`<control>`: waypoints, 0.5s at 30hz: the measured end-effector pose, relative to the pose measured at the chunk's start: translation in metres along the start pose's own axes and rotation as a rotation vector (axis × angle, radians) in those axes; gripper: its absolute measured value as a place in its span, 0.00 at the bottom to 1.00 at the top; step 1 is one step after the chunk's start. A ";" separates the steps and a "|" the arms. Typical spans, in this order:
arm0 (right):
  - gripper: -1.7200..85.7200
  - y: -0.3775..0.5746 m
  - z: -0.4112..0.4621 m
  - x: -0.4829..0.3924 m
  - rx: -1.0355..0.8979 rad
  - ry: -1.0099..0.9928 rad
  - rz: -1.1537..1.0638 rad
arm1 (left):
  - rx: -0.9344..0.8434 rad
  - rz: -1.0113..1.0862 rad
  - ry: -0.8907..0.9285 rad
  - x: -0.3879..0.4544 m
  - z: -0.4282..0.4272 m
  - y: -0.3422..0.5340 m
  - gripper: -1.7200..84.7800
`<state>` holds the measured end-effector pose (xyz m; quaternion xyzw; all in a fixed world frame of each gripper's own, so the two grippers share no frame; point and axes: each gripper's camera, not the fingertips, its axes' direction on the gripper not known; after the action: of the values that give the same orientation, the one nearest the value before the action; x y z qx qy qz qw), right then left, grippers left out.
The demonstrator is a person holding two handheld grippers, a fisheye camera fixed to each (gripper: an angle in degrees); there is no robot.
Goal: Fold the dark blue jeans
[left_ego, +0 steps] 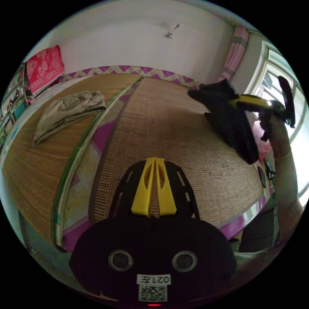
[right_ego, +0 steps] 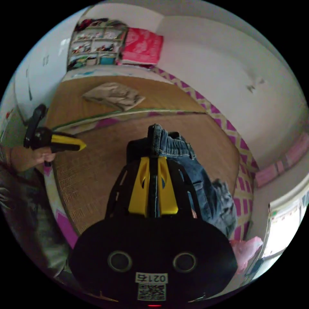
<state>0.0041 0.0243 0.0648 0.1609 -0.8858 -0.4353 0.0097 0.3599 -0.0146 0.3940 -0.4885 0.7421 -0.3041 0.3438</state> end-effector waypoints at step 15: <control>0.14 0.035 0.007 -0.110 0.154 -0.111 0.179 | -0.037 -0.112 -0.005 -0.073 -0.026 0.068 0.01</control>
<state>0.0975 0.0817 0.1010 0.0573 -0.9265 -0.3718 -0.0129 0.3249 0.0798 0.3705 -0.5363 0.7182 -0.3078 0.3191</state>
